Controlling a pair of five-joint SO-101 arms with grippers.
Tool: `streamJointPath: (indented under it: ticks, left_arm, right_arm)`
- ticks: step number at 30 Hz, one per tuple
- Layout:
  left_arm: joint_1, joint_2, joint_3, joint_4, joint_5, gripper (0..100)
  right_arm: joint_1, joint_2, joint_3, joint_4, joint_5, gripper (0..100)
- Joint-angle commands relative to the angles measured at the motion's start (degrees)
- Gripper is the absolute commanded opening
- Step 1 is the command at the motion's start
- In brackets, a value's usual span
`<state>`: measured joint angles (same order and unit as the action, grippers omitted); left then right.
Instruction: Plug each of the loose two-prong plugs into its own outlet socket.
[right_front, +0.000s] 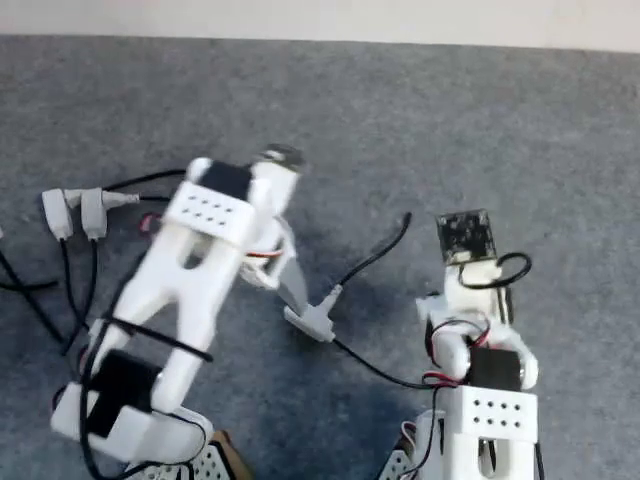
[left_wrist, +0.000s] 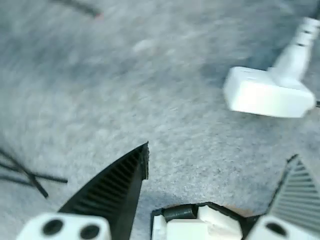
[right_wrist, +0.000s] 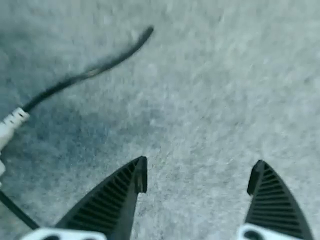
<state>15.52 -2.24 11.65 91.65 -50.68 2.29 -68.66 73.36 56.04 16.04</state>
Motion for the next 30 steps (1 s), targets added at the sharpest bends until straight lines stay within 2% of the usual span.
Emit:
streamJointPath:
  ticks: [1,4,8,21,28,30]
  left_arm:
    - [1.9,2.2,-2.3,0.3,-14.0,40]
    - [2.0,3.3,-2.3,0.7,-29.8,39]
    - [4.6,3.7,-2.6,-0.2,-36.9,32]
    - [15.2,4.0,12.6,-18.8,-36.9,30]
    - [14.6,4.0,20.6,-26.7,-36.6,30]
    - [14.2,4.0,21.6,-28.3,-34.2,30]
  right_arm:
    - [-0.2,0.5,2.9,-4.6,0.6,30.5]
    - [-0.7,0.5,4.1,-5.5,0.6,30.5]
    - [-2.9,0.7,4.4,-5.4,0.6,30.5]
    - [-3.7,0.7,4.5,-5.3,0.6,30.5]
    - [-3.7,0.7,4.5,-5.2,0.6,30.5]
    - [-4.0,0.7,4.5,-5.2,0.6,30.5]
